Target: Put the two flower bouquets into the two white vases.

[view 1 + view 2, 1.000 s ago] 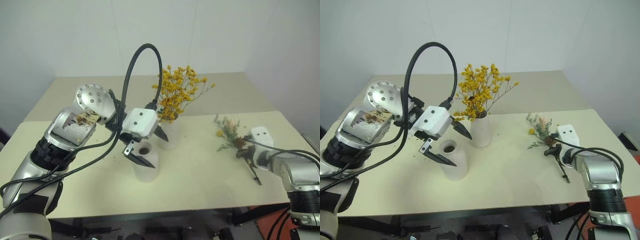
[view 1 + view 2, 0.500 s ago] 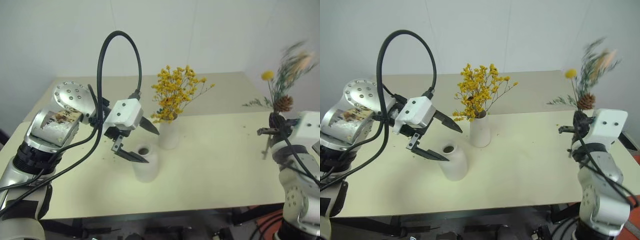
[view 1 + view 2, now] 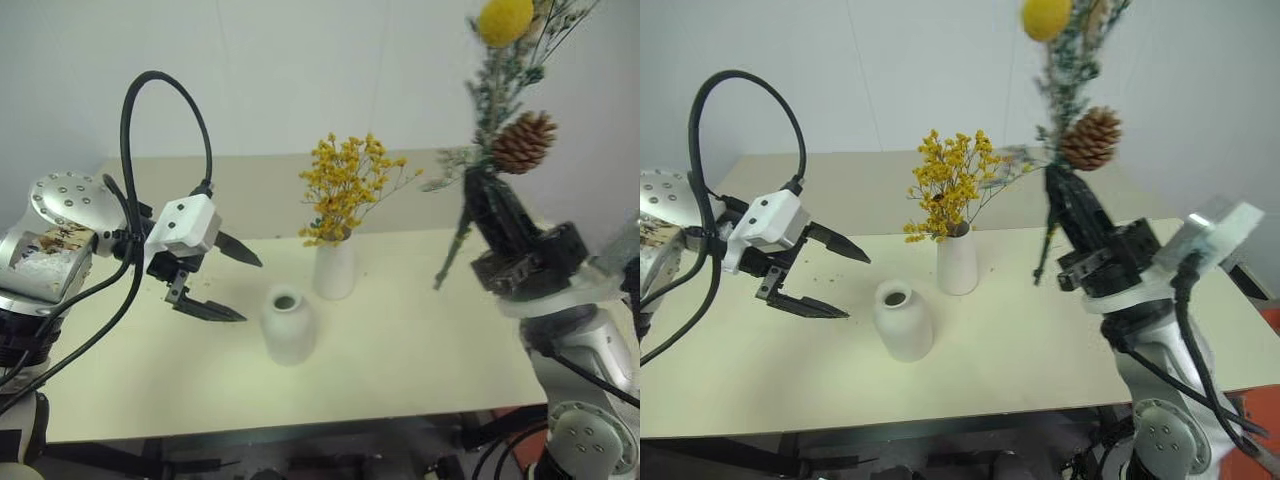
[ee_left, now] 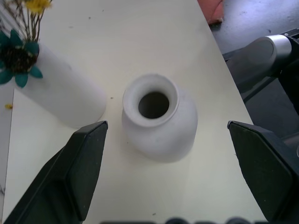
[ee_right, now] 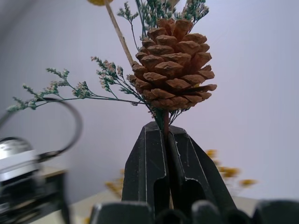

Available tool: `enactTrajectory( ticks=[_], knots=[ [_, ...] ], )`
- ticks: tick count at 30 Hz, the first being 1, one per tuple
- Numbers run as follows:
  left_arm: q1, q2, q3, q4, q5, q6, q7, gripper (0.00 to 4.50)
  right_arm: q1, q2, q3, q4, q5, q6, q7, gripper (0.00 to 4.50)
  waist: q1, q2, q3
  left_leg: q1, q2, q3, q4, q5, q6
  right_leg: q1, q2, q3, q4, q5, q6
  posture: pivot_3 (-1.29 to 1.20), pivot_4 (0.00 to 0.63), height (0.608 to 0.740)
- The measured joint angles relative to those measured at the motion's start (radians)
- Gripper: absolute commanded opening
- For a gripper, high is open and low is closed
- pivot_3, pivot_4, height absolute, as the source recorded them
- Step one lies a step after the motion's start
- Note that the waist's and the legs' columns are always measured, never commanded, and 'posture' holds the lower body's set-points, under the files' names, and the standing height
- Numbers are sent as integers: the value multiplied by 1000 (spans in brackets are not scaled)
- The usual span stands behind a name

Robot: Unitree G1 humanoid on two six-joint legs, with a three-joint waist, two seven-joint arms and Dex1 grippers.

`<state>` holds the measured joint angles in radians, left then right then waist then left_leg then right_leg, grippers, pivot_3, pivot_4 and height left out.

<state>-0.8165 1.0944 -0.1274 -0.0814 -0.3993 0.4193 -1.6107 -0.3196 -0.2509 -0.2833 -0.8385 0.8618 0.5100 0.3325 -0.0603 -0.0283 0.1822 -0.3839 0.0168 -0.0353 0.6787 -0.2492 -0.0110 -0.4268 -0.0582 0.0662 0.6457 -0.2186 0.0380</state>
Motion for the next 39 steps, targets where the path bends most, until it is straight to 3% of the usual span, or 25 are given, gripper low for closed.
enactTrajectory(
  ticks=[9,15,27,39],
  knots=[
    [93,34,52,11,-14,-42,1,4500,-193,103,234,287,-14,-105,206,24,-7,0,0,0,1,0,0,0,0,-1,0,0,0,1,-1,0,150,740],
    [171,54,110,13,-14,-46,12,4500,-273,201,321,471,-65,-184,305,24,-7,0,0,0,1,0,0,0,0,-1,0,0,0,3,-6,0,150,740],
    [297,72,186,17,-13,-66,50,4500,-368,331,383,714,-166,-315,414,24,-8,1,0,0,1,0,-1,0,0,-3,0,-1,1,4,-7,0,150,740],
    [312,34,229,14,-75,-33,123,4500,-352,337,435,813,-220,-372,453,24,-8,1,0,-2,1,0,-1,0,0,-5,0,-1,1,4,-7,0,150,740]
  ],
)
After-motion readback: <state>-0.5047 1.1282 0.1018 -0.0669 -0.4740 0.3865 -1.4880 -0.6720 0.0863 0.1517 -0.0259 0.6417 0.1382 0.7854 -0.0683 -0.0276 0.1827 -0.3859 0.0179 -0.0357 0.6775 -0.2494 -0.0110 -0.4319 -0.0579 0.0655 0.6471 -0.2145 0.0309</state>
